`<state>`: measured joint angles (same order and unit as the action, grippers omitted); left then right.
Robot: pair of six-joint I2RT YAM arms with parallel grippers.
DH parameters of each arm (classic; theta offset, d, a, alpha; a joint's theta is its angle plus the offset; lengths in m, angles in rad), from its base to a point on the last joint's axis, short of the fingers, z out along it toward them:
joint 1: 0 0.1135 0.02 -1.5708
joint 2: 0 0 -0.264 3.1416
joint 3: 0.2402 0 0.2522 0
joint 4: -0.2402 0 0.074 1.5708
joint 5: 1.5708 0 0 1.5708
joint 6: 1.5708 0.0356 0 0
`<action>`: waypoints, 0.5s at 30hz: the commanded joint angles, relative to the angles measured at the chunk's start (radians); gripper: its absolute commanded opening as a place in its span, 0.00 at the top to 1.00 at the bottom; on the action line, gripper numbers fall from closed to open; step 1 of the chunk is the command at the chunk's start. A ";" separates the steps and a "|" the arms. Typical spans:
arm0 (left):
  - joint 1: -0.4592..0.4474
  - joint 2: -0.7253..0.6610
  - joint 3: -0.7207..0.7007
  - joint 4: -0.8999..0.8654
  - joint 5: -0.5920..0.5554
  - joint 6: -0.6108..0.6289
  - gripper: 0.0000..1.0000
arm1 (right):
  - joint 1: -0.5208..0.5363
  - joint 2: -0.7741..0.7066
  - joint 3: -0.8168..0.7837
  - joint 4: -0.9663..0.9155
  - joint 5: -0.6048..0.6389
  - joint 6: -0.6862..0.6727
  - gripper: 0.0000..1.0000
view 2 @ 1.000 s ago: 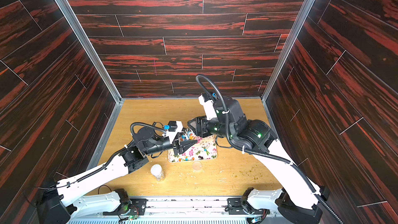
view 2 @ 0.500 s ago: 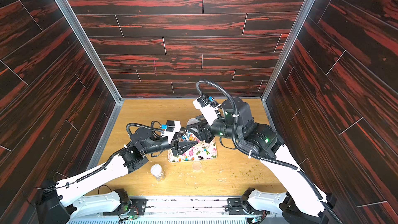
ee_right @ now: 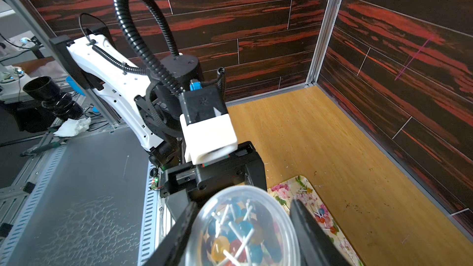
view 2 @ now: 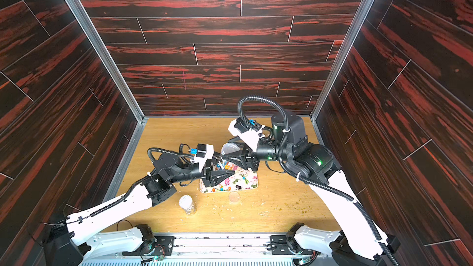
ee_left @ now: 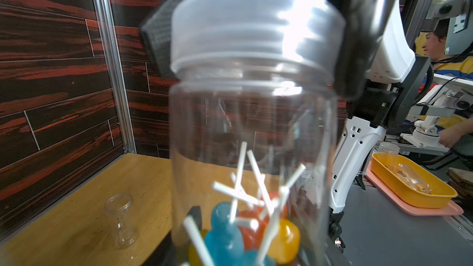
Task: Pour the candies out of the jar
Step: Unscrew the lid from the jar.
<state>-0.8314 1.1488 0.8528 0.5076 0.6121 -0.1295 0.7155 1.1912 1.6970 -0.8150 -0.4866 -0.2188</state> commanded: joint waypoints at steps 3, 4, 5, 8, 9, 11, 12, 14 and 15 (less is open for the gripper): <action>0.008 -0.016 0.016 0.015 -0.019 -0.093 0.44 | 0.003 -0.002 0.028 -0.021 -0.063 -0.092 0.51; 0.008 -0.015 0.015 0.014 -0.021 -0.092 0.44 | 0.002 -0.001 0.027 -0.020 -0.058 -0.087 0.50; 0.007 -0.015 0.015 0.012 -0.024 -0.091 0.44 | 0.003 0.000 0.026 -0.020 -0.054 -0.085 0.46; 0.008 -0.014 0.013 0.011 -0.026 -0.088 0.44 | 0.001 0.004 0.030 -0.029 -0.034 -0.077 0.39; 0.008 -0.013 0.012 0.014 -0.028 -0.089 0.44 | 0.002 0.008 0.035 -0.036 -0.034 -0.079 0.37; 0.008 -0.011 0.014 0.017 -0.029 -0.087 0.44 | 0.004 0.011 0.037 -0.042 -0.033 -0.075 0.29; 0.008 -0.011 0.015 0.018 -0.031 -0.087 0.44 | 0.001 0.011 0.038 -0.042 -0.033 -0.074 0.27; 0.008 -0.008 0.017 0.016 -0.032 -0.085 0.44 | 0.003 0.009 0.035 -0.038 -0.021 -0.070 0.19; 0.007 -0.006 0.016 0.015 -0.032 -0.085 0.44 | 0.003 0.008 0.036 -0.038 -0.019 -0.069 0.16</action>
<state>-0.8303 1.1500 0.8528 0.5041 0.6003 -0.1852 0.7132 1.1950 1.7039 -0.8326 -0.4892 -0.2646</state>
